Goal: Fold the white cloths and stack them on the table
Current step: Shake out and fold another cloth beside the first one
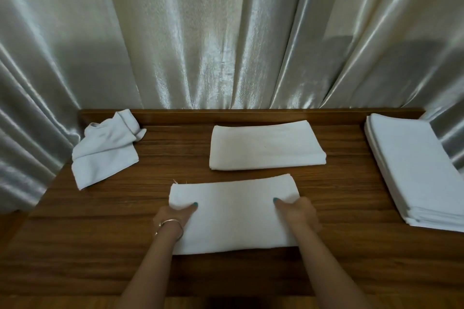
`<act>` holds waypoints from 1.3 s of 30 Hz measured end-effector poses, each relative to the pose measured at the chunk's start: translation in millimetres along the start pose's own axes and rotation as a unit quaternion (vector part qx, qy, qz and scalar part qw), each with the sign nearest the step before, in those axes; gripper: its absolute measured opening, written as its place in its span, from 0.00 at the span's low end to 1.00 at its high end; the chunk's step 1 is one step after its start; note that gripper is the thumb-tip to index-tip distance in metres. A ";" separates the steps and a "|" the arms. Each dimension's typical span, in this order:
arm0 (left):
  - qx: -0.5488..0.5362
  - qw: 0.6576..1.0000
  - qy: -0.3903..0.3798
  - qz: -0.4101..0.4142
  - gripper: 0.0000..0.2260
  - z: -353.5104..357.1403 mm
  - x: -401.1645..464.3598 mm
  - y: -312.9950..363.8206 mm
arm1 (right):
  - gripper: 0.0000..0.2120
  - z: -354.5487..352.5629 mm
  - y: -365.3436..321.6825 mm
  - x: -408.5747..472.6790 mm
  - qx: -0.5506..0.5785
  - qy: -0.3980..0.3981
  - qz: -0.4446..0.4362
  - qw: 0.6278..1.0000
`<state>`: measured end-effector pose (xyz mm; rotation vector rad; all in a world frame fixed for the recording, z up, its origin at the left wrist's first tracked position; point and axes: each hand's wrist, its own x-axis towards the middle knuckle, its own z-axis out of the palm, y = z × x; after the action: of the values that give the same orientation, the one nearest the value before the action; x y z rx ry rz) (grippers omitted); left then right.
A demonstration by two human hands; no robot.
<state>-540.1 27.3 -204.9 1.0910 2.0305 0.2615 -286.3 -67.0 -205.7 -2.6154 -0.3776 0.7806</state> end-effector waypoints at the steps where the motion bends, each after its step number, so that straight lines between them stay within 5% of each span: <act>1: -0.017 1.000 -0.015 0.009 0.25 -2.1 -0.5 -0.6 | 0.26 -3.2 2.3 2.6 0.010 -0.021 -0.009 1.000; 5: -0.067 0.989 -0.056 0.116 0.14 -6.3 -6.3 4.5 | 0.16 -17.6 7.7 11.3 0.048 -0.058 -0.127 0.989; 11: -0.052 0.965 0.064 0.249 0.18 -5.8 -24.7 48.3 | 0.12 -64.5 -15.9 14.8 -0.023 0.114 -0.257 0.959; 17: -0.130 0.933 0.056 0.330 0.12 -3.3 -10.9 149.4 | 0.13 -117.8 -82.4 70.8 -0.002 0.184 -0.290 0.939; 22: -0.187 0.940 -0.003 0.286 0.12 28.5 30.2 211.6 | 0.15 -129.2 -124.9 146.2 -0.033 0.184 -0.258 0.948; 27: -0.093 0.971 -0.074 0.206 0.21 75.3 73.5 204.6 | 0.13 -84.8 -110.1 208.8 -0.065 0.056 -0.192 0.978; 39: 0.051 0.980 0.003 0.194 0.15 83.4 68.3 186.9 | 0.13 -69.4 -102.0 210.3 -0.150 0.073 -0.249 0.954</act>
<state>-386.4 178.7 -202.2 1.5524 1.8394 0.3604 -91.3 79.3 -206.1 -2.6398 -1.1314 0.3767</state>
